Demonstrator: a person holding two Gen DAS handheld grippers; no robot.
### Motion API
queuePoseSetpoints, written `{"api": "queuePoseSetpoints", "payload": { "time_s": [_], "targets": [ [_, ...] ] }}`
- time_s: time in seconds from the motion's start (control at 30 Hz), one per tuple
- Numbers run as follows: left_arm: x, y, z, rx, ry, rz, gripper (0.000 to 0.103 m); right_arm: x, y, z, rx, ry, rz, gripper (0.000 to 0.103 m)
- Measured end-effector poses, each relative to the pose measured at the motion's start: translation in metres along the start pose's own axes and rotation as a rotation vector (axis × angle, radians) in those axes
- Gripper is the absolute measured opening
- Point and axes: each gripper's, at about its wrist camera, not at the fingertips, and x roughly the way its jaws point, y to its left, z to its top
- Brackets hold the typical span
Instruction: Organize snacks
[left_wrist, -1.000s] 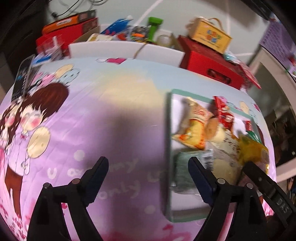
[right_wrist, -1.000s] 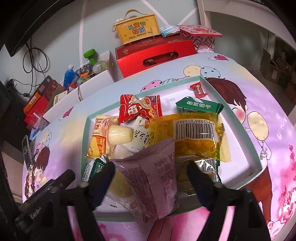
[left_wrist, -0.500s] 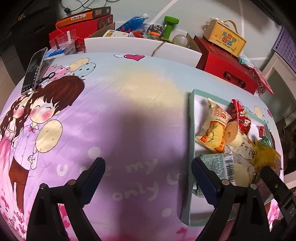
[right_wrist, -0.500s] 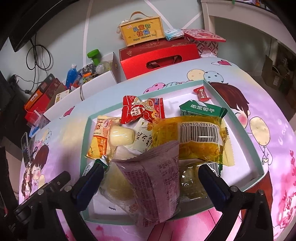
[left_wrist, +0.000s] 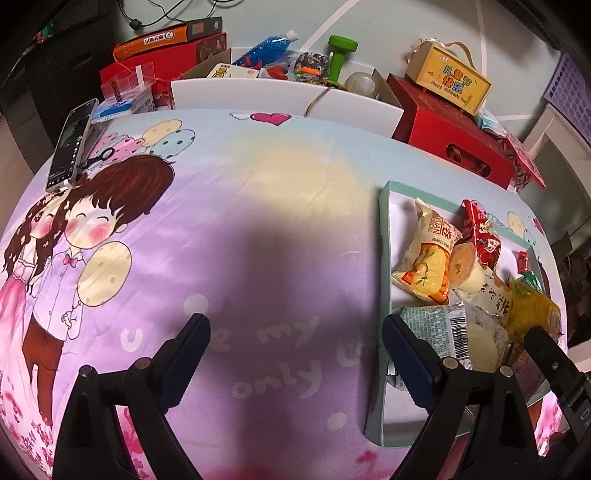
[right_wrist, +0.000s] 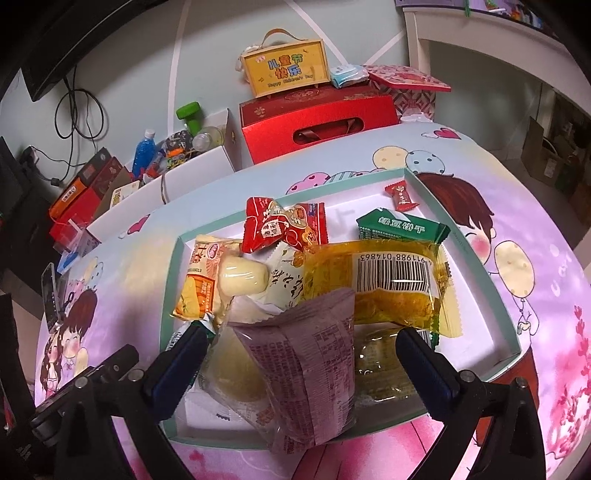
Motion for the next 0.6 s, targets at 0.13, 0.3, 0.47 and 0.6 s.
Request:
{"api": "queuePoseSetpoints", "payload": {
  "time_s": [0.13,0.3,0.47,0.6],
  "targets": [
    [-0.007,0.003,0.0,0.013,-0.019,0.004,0.094,-0.003,0.001,0.001,-0.001,-0.008,-0.009,0.103],
    [-0.017,0.007,-0.001,0.057,-0.047,0.037,0.094,-0.008,0.001,0.0,-0.003,-0.023,-0.022,0.103],
    [-0.025,0.015,-0.011,0.08,-0.071,0.067,0.094,-0.016,0.008,-0.005,-0.025,-0.052,-0.052,0.103],
    [-0.032,0.02,-0.021,0.102,-0.092,0.089,0.094,-0.022,0.015,-0.012,-0.043,-0.066,-0.036,0.103]
  ]
}}
